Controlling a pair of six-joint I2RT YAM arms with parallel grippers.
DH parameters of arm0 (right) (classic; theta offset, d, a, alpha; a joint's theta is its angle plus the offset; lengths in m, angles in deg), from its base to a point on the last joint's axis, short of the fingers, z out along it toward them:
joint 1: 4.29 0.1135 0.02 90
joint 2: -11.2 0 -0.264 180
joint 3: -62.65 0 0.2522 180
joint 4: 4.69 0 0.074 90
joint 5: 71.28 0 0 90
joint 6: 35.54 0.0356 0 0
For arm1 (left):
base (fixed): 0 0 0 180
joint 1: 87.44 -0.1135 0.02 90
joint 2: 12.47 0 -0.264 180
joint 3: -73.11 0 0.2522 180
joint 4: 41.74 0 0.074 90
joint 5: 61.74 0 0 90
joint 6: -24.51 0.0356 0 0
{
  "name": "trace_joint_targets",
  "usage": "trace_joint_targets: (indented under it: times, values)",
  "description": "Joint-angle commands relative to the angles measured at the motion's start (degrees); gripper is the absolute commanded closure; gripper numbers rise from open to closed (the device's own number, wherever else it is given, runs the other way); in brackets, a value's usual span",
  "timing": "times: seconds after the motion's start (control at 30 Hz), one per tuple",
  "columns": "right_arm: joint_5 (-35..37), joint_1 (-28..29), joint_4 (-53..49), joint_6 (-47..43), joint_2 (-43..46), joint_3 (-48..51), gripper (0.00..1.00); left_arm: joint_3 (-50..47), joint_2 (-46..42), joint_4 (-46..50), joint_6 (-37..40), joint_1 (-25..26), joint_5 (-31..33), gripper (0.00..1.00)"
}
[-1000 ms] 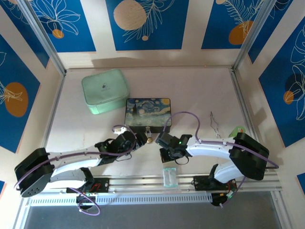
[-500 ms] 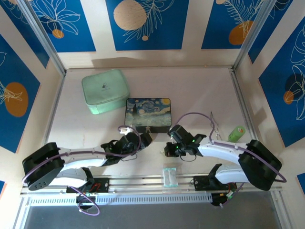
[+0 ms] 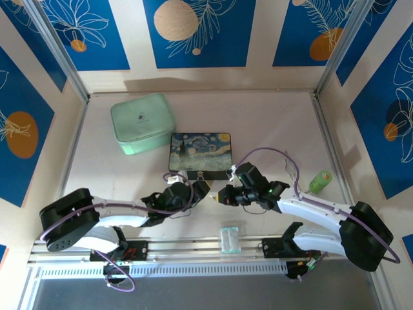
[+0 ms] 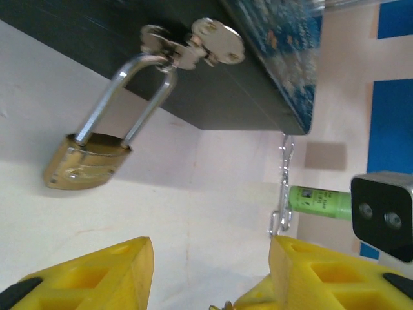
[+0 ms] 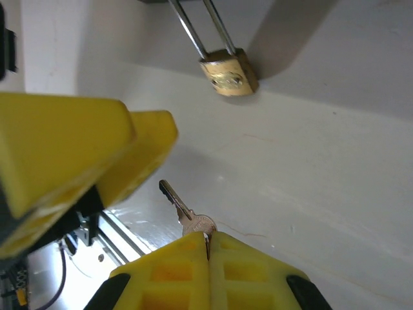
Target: Unlock a padlock with a key
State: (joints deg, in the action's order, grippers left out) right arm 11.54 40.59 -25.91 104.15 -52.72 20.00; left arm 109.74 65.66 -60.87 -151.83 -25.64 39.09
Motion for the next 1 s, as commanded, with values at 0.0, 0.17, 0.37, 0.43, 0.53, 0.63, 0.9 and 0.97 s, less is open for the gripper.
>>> trace_joint_targets:
  times: [0.0,0.17,0.37,0.43,0.53,0.63,0.9,0.97]
  values:
    - [-2.48,-0.50,1.80,1.55,0.08,-1.57,1.00,-0.11,0.21,-4.49,-1.39,0.87,1.29,0.57]
    - [-3.87,-1.07,5.04,3.15,-0.65,-1.09,1.00,0.76,0.27,-1.99,-1.77,0.87,0.43,0.64]
    - [-4.15,-1.29,6.32,3.36,-1.28,-1.09,1.00,0.15,0.02,-1.75,-2.80,0.87,1.17,0.69]
    - [-4.16,-1.42,6.35,3.24,-1.79,-1.25,1.00,0.56,-0.32,-0.53,-2.51,0.91,1.47,0.78]
    - [-4.87,-1.66,7.45,3.61,-2.30,-1.13,1.00,1.44,-0.70,1.51,-2.00,0.87,1.22,0.87]
    - [-5.27,-1.64,8.87,4.24,-2.36,-0.89,1.00,1.65,-0.86,2.28,-1.68,0.87,1.08,0.99]
    - [-10.52,-3.64,9.23,1.54,-0.69,-1.91,0.69,1.95,-3.58,3.79,3.33,0.40,2.20,1.00]
    - [-12.44,-5.30,9.38,-1.03,0.57,-1.93,0.47,2.32,-5.21,4.02,8.74,-0.54,1.27,1.00]
